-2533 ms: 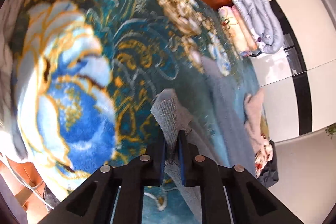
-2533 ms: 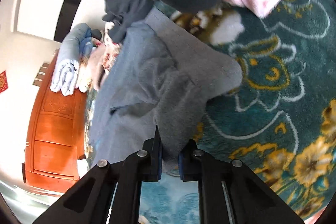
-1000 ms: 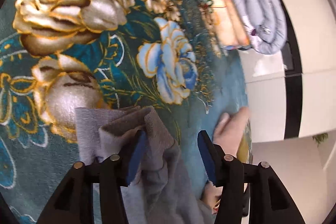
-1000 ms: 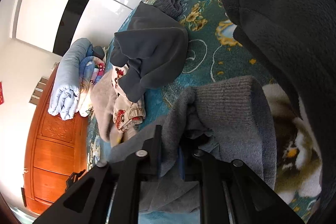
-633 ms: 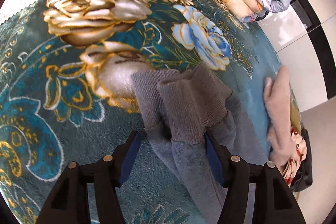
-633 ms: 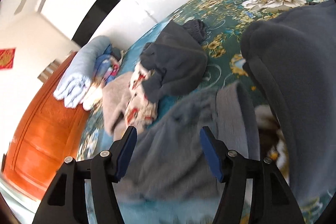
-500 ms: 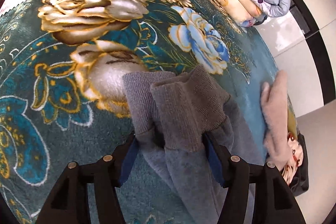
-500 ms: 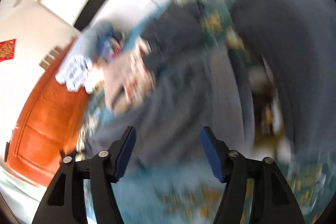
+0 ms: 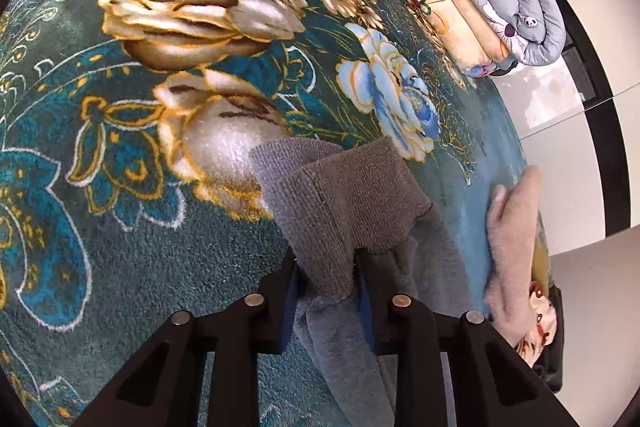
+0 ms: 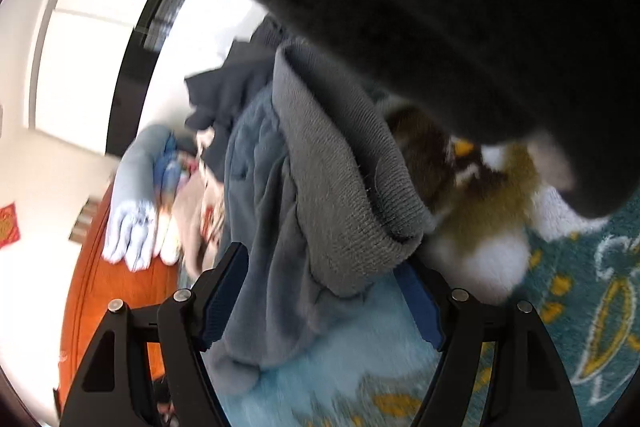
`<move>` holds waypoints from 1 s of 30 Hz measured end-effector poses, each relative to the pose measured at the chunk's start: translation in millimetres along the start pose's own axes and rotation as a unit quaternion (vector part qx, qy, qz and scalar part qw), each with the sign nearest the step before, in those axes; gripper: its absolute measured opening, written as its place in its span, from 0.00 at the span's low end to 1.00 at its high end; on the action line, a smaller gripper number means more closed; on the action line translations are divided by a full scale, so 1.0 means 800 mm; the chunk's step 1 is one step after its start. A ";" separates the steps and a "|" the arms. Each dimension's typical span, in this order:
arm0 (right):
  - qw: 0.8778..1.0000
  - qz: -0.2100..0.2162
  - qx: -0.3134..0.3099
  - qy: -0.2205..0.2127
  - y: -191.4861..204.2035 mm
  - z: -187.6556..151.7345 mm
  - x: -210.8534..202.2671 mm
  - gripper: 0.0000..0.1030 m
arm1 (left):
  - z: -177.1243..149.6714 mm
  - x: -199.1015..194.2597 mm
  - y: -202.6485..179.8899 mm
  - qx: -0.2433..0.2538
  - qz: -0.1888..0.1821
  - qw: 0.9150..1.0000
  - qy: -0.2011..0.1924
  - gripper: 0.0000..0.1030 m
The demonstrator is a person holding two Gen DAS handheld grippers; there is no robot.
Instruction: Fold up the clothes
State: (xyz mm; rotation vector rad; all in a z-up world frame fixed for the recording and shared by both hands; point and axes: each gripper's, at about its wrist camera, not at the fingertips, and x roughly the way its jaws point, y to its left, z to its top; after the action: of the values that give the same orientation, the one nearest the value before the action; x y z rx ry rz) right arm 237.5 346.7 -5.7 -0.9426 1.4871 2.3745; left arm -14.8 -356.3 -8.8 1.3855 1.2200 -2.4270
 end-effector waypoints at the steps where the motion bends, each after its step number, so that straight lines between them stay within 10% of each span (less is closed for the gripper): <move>1: 1.000 -0.001 0.005 -0.012 0.001 0.001 0.001 0.65 | 0.001 -0.007 -0.001 0.000 -0.008 1.000 -0.001 0.25; 3: 0.999 -0.004 0.016 -0.035 0.002 0.003 0.004 0.34 | 0.003 -0.024 -0.005 0.001 -0.025 1.000 -0.002 0.24; 6: 0.999 0.003 0.005 -0.049 0.019 0.014 -0.004 0.23 | 0.006 -0.066 -0.013 0.015 -0.057 0.998 -0.013 0.23; 13: 0.986 0.050 -0.120 -0.102 0.063 0.014 -0.120 0.21 | -0.021 -0.186 0.042 0.045 -0.111 0.990 -0.080 0.17; 21: 0.999 -0.016 -0.028 0.000 -0.064 -0.035 -0.110 0.21 | -0.062 -0.175 0.162 -0.015 -0.052 0.998 -0.043 0.10; 30: 0.996 -0.046 -0.077 0.010 -0.025 -0.039 -0.135 0.31 | -0.082 -0.181 0.162 -0.006 -0.067 0.997 -0.029 0.16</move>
State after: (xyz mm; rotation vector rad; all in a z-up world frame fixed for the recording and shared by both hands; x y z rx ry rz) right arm 343.8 347.6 35.3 -1.0478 1.2528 2.4467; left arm 171.5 -441.5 6.4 1.2599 1.3532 -2.5232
